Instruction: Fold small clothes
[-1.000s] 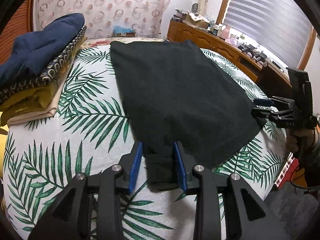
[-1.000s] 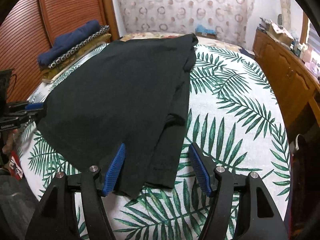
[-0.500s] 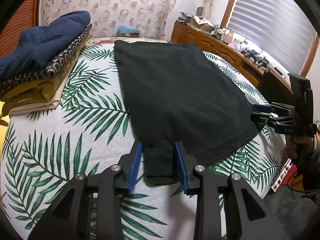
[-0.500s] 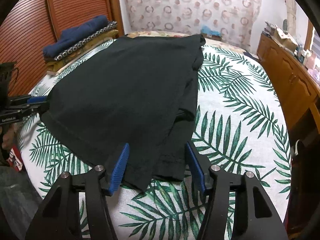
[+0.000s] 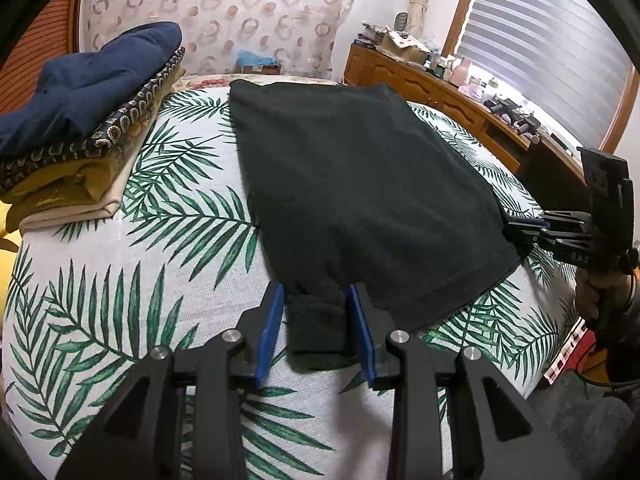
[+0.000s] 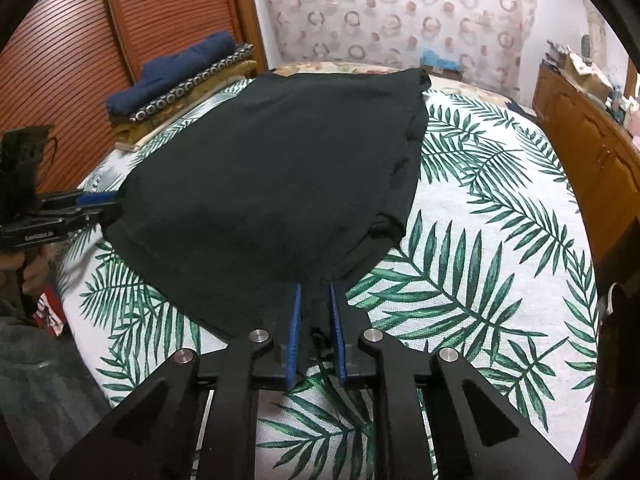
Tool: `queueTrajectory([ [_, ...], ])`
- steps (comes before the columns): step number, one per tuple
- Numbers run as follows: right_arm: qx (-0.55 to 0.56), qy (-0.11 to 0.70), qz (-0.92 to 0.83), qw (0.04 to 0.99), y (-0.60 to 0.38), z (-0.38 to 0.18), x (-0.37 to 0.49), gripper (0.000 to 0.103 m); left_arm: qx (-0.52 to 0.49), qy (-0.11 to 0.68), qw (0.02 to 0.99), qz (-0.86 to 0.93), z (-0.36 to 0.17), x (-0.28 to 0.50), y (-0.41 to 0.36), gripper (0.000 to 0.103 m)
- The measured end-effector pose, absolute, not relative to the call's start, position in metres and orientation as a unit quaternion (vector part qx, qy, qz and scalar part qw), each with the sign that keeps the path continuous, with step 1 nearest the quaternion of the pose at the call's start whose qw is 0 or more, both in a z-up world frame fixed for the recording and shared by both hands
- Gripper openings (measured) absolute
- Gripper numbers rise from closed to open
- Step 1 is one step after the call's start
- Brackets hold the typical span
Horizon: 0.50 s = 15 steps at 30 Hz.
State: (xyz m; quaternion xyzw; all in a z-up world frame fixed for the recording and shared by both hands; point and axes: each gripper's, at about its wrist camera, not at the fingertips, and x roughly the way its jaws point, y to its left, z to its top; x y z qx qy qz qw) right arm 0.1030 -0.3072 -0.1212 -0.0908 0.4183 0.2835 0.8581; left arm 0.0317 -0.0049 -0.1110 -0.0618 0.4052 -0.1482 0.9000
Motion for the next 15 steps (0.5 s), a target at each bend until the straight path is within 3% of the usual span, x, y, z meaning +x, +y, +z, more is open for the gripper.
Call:
queueTrajectory([
  [6, -0.083, 0.414, 0.289, 0.859, -0.308, -0.121, 0.103, 0.008, -0.078, 0.405, 0.895, -0.169, -0.111, 0.032, -0.004, 0.030],
  [7, -0.078, 0.414, 0.294, 0.858, -0.309, -0.120, 0.102, 0.007, -0.086, 0.407, 0.891, -0.180, -0.112, 0.033, -0.004, 0.019],
  [10, -0.062, 0.406, 0.307, 0.858, -0.312, -0.115, 0.102, 0.007, -0.112, 0.397, 0.887, -0.206, -0.106, 0.033, -0.001, 0.007],
  [15, -0.027, 0.380, 0.323, 0.867, -0.317, -0.096, 0.103, 0.006, -0.114, 0.349, 0.905, -0.215, -0.072, 0.035, 0.002, 0.004],
])
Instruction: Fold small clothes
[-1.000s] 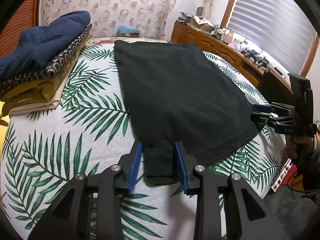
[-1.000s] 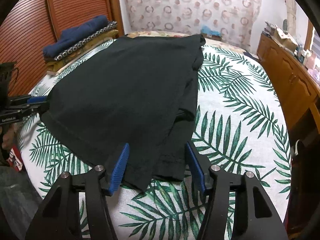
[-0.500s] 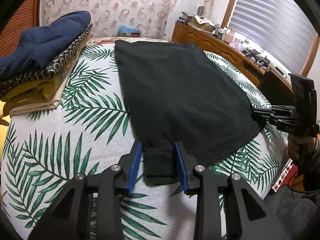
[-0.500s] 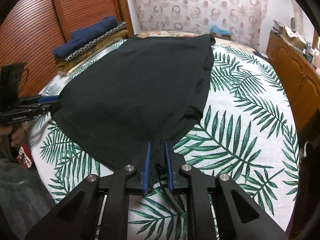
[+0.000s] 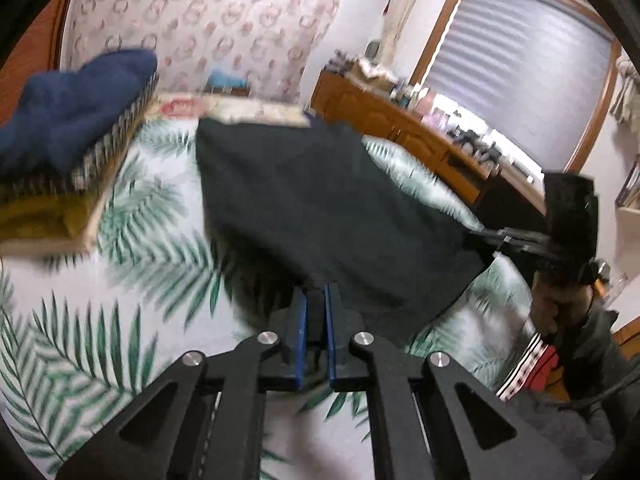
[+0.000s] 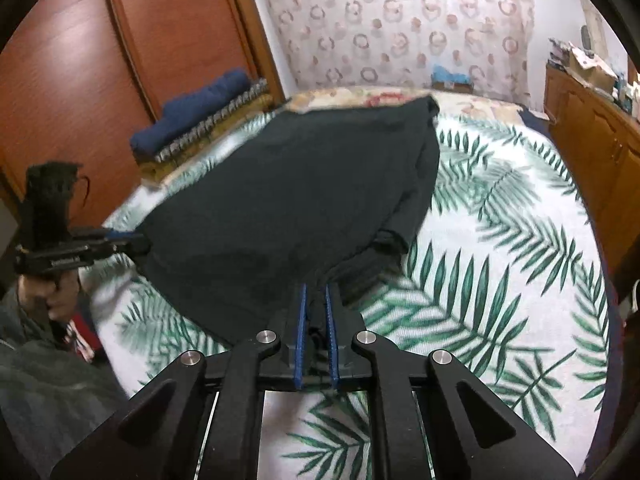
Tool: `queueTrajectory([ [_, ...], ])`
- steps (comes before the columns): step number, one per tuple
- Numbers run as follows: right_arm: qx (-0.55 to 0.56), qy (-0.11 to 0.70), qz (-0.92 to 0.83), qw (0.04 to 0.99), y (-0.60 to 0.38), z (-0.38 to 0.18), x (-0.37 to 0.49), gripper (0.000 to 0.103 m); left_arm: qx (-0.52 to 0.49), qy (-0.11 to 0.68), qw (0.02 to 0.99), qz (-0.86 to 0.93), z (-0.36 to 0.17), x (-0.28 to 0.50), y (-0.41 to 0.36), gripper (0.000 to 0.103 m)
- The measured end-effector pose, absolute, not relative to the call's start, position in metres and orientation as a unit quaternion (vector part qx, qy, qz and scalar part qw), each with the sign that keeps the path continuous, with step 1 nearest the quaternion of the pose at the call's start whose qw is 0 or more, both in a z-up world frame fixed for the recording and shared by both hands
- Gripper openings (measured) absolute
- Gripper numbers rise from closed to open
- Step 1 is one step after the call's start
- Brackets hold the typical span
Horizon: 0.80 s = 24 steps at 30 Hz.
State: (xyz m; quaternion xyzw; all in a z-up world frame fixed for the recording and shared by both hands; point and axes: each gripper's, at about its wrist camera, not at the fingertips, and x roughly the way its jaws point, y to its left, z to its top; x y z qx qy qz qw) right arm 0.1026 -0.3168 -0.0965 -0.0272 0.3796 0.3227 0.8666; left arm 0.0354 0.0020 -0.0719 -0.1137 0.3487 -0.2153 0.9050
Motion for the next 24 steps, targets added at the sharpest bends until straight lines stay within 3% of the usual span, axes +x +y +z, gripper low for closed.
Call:
queueTrajectory([
  [10, -0.007, 0.312, 0.324, 0.893, -0.315, -0.040, 0.133, 0.006, -0.098, 0.283, 0.933, -0.199, -0.011, 0.114, 0.015, 0.003],
  [24, -0.042, 0.295, 0.304, 0.905, -0.292, -0.008, 0.262, 0.006, -0.103, 0.301, 0.938, -0.138, -0.017, 0.247, 0.030, 0.003],
])
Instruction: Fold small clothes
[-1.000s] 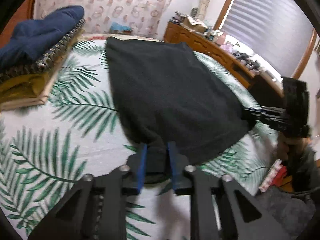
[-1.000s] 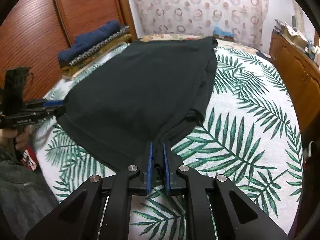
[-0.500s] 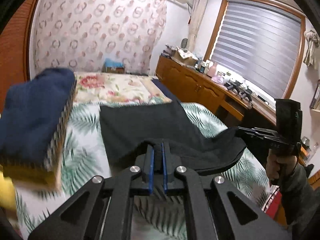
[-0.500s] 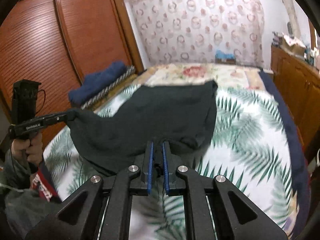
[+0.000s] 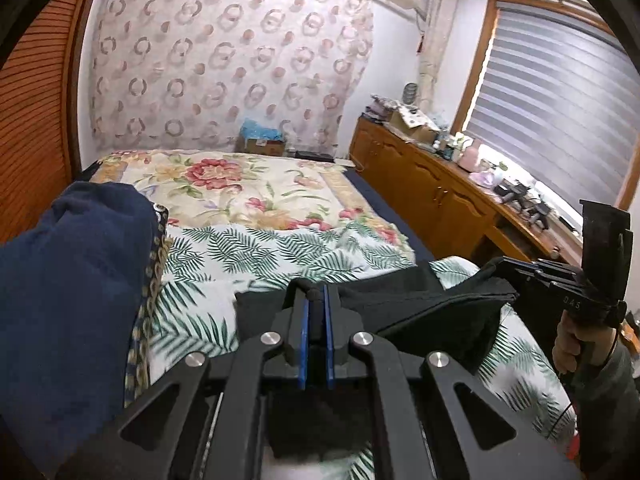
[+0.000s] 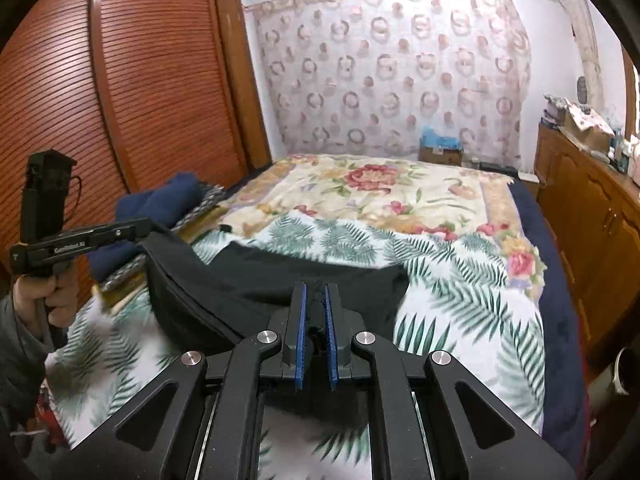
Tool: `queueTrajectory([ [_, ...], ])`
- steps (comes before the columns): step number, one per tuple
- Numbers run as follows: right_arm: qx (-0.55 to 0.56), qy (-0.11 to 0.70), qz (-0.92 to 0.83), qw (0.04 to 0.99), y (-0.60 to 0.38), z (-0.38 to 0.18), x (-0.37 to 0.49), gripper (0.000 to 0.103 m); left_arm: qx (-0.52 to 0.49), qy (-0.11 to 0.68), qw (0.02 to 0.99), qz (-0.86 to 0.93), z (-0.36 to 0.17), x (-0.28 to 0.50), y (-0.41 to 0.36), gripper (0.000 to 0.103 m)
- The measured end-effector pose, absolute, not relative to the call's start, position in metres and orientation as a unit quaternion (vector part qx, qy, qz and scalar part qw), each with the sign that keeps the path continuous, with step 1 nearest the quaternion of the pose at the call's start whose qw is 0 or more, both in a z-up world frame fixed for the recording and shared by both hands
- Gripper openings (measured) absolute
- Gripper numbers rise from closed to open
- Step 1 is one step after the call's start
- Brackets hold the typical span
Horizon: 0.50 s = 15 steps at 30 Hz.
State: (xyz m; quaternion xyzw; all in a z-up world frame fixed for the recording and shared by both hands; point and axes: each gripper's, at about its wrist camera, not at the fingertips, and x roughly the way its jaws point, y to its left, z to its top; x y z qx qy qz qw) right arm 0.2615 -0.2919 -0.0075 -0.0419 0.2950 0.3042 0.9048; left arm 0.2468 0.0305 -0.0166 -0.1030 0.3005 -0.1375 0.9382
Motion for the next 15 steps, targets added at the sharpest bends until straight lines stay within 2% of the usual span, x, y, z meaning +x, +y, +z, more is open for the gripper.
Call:
queueTrajectory([
  [7, -0.045, 0.325, 0.290, 0.899, -0.284, -0.030, 0.325, 0.006, -0.101, 0.323, 0.934, -0.118, -0.037, 0.284, 0.030, 0.004],
  [15, -0.037, 0.345, 0.278, 0.896, -0.284, -0.057, 0.349, 0.006, -0.086, 0.342, 0.929, -0.111, -0.052, 0.297, 0.023, 0.004],
])
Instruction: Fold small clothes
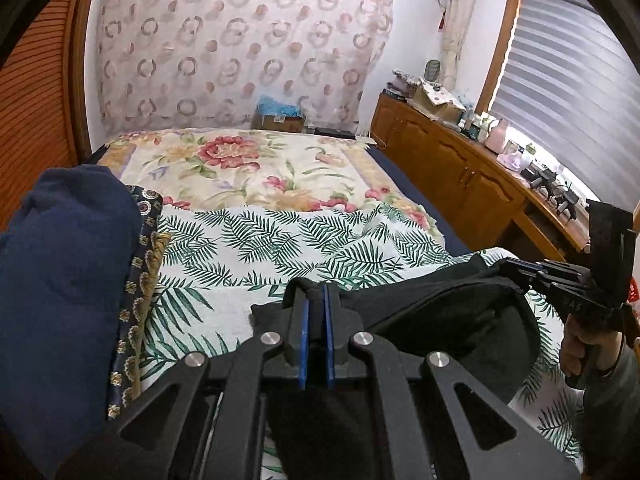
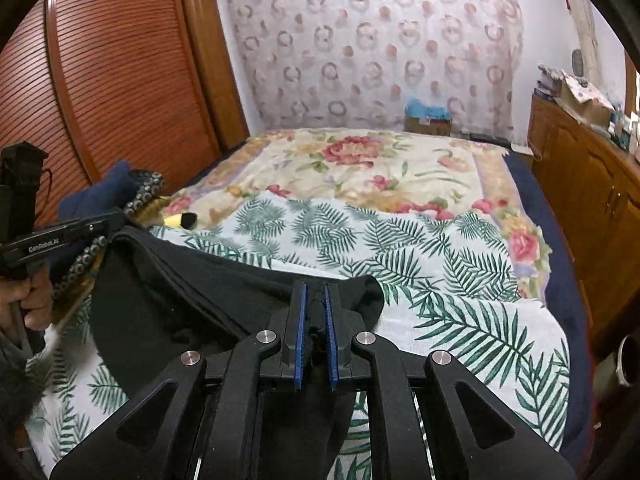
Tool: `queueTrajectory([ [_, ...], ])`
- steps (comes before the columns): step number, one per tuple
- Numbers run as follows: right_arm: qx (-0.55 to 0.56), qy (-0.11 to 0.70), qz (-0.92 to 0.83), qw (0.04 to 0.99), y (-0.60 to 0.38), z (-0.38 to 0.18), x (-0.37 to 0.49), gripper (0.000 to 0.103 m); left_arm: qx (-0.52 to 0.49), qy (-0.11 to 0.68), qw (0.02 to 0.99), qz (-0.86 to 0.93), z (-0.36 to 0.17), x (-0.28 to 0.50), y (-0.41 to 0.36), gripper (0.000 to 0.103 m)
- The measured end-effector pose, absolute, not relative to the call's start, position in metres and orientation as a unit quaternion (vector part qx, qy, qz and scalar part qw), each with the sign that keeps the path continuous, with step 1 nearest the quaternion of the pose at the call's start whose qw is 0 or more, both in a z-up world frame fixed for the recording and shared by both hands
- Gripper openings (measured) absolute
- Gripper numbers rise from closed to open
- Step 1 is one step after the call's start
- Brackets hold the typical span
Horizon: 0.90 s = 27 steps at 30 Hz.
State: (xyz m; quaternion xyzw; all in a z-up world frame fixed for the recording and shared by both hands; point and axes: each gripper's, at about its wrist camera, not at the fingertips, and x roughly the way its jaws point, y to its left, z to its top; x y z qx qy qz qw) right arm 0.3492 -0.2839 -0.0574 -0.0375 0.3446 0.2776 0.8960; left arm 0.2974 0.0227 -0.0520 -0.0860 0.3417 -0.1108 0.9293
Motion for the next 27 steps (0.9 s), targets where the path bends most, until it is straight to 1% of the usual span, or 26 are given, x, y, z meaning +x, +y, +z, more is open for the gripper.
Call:
queueTrajectory([
  [5, -0.032, 0.349, 0.270, 0.897, -0.284, -0.064, 0.356, 0.007, -0.086, 0.346, 0.928, -0.110, -0.054, 0.299, 0.023, 0.005],
  [6, -0.029, 0.347, 0.269, 0.898, -0.286, -0.064, 0.357, 0.011, -0.089, 0.347, 0.927, -0.111, -0.053, 0.299, 0.023, 0.006],
  [8, -0.018, 0.344, 0.263, 0.901, -0.289, -0.061, 0.358, 0.012, -0.096, 0.344, 0.927, -0.117, -0.049, 0.298, 0.024, 0.007],
  [11, -0.025, 0.333, 0.234, 0.913, -0.296, -0.053, 0.358, 0.012, -0.094, 0.333, 0.931, -0.119, -0.040, 0.293, 0.026, 0.014],
  [12, -0.024, 0.327, 0.233, 0.916, -0.299, -0.049, 0.357, 0.012, -0.093, 0.329, 0.933, -0.116, -0.038, 0.291, 0.026, 0.020],
  [13, -0.022, 0.324, 0.237, 0.916, -0.301, -0.047, 0.356, 0.012, -0.088, 0.326, 0.935, -0.112, -0.037, 0.288, 0.025, 0.023],
  [15, -0.021, 0.320, 0.238, 0.917, -0.304, -0.043, 0.355, 0.013, -0.079, 0.322, 0.937, -0.111, -0.036, 0.283, 0.025, 0.024],
  [16, -0.025, 0.316, 0.238, 0.918, -0.305, -0.041, 0.353, 0.019, -0.075, 0.320, 0.938, -0.108, -0.035, 0.281, 0.026, 0.027],
  [17, -0.029, 0.313, 0.240, 0.919, -0.305, -0.040, 0.351, 0.023, -0.071, 0.318, 0.940, -0.104, -0.035, 0.278, 0.027, 0.028],
  [18, -0.034, 0.310, 0.243, 0.919, -0.305, -0.039, 0.349, 0.030, -0.068, 0.317, 0.940, -0.105, -0.035, 0.276, 0.026, 0.030],
  [19, -0.044, 0.308, 0.241, 0.919, -0.302, -0.038, 0.347, 0.035, -0.064, 0.321, 0.939, -0.110, -0.036, 0.274, 0.025, 0.030],
  [23, -0.064, 0.310, 0.240, 0.918, -0.297, -0.041, 0.344, 0.036, -0.056, 0.350, 0.928, -0.119, -0.050, 0.280, 0.020, 0.031],
  [24, -0.066, 0.313, 0.244, 0.915, -0.296, -0.042, 0.344, 0.038, -0.056, 0.357, 0.925, -0.117, -0.053, 0.282, 0.019, 0.031],
  [26, -0.068, 0.318, 0.250, 0.912, -0.294, -0.045, 0.344, 0.048, -0.057, 0.372, 0.919, -0.117, -0.063, 0.288, 0.017, 0.031],
  [27, -0.066, 0.322, 0.257, 0.909, -0.293, -0.048, 0.345, 0.054, -0.056, 0.379, 0.917, -0.112, -0.067, 0.292, 0.018, 0.031],
])
